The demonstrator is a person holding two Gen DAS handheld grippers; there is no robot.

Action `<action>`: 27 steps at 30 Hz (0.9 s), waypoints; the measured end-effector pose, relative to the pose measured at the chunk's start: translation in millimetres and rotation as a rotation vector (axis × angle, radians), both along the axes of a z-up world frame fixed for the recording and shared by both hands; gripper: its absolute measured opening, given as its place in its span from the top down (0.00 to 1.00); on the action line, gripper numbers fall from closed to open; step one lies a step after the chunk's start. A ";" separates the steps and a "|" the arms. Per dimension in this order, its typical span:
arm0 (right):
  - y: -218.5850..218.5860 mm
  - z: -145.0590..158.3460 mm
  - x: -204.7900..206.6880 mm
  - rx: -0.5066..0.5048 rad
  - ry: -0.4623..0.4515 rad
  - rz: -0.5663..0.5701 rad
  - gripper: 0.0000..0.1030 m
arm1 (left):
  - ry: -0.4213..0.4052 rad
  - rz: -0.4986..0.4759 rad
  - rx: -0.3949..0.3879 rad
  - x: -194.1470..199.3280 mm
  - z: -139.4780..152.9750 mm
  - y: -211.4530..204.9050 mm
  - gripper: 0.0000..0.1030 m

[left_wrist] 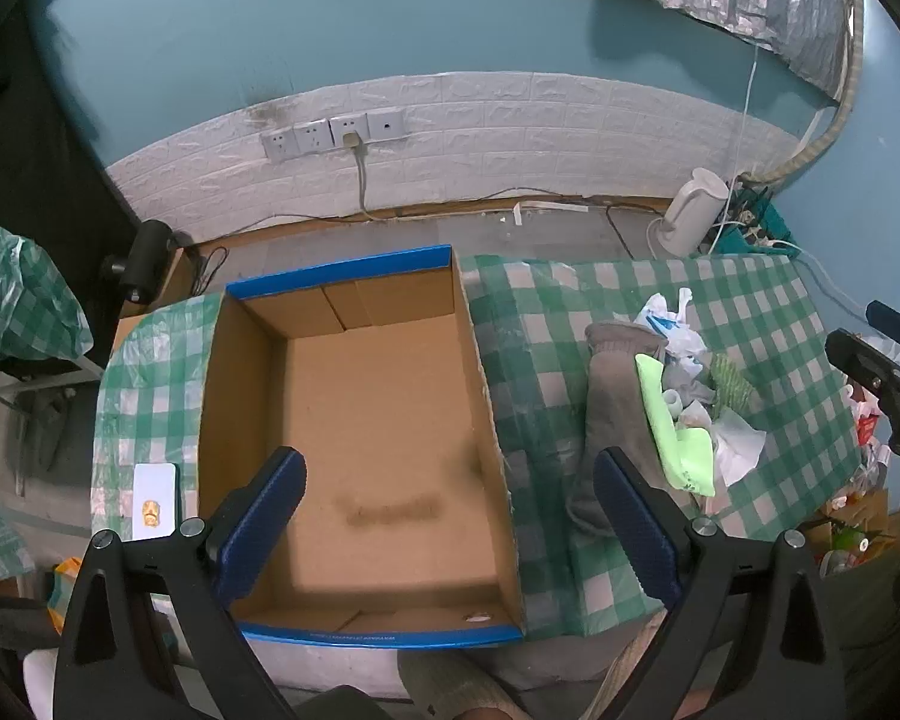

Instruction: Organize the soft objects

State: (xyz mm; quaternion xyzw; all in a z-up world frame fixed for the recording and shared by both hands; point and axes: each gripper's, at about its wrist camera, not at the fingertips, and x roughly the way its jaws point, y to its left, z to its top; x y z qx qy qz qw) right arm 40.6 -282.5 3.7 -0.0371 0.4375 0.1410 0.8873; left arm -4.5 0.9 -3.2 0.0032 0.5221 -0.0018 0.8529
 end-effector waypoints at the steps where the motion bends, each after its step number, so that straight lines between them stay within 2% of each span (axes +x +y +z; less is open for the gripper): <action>1: 0.1 0.2 0.0 0.000 0.000 0.001 0.01 | 0.002 0.001 0.000 0.2 -0.4 0.7 0.06; 27: -0.1 -1.9 -3.5 0.000 0.007 -0.001 0.01 | 0.027 -0.005 -0.003 -4.9 -5.7 -1.7 0.06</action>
